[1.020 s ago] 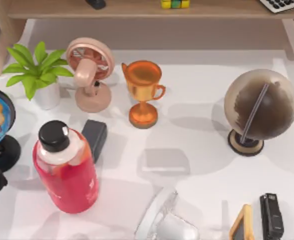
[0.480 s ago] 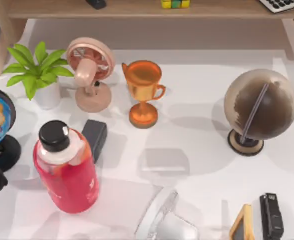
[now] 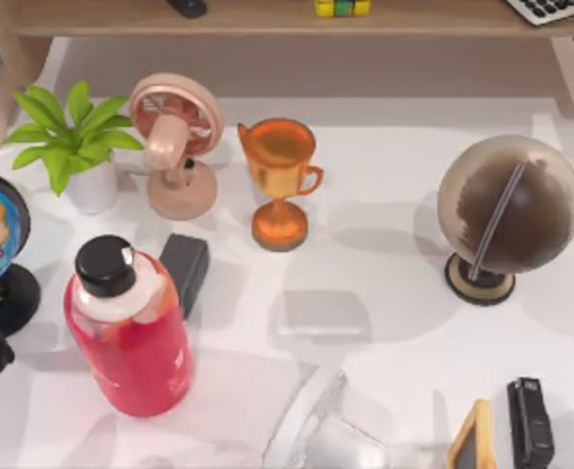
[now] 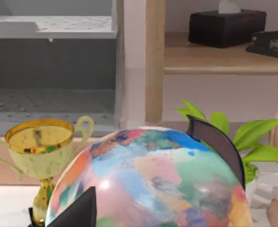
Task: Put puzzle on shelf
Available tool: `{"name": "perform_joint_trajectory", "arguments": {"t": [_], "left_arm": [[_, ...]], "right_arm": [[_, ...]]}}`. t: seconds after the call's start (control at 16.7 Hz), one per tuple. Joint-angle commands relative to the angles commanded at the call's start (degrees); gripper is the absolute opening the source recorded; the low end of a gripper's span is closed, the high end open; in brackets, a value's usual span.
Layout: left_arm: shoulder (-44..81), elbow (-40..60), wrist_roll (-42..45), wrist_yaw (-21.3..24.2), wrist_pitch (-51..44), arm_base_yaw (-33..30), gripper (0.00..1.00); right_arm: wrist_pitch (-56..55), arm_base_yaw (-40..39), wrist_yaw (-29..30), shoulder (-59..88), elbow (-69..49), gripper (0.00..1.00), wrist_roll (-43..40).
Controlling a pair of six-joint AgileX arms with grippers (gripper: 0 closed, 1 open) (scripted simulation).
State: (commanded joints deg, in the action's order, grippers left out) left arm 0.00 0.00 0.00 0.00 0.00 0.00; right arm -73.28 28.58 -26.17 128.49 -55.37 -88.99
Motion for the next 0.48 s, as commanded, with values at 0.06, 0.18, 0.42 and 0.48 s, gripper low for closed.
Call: {"name": "perform_joint_trajectory", "arguments": {"t": [0.06, 0.18, 0.42, 0.48], "left_arm": [[0.0, 0.0, 0.0, 0.0, 0.0, 0.0, 1.00], [0.0, 0.0, 0.0, 0.0, 0.0, 0.0, 1.00], [0.0, 0.0, 0.0, 0.0, 0.0, 0.0, 1.00], [0.0, 0.0, 0.0, 0.0, 0.0, 0.0, 1.00]], "right_arm": [[0.4, -0.3, 0.3, 0.3, -0.5, 0.00, 0.1], [0.5, -0.3, 0.3, 0.3, -0.6, 0.00, 0.1], [1.9, -0.6, 0.8, 1.7, -2.7, 0.00, 0.1], [3.0, -1.0, 1.2, 2.5, -4.6, 0.00, 0.1]]}}
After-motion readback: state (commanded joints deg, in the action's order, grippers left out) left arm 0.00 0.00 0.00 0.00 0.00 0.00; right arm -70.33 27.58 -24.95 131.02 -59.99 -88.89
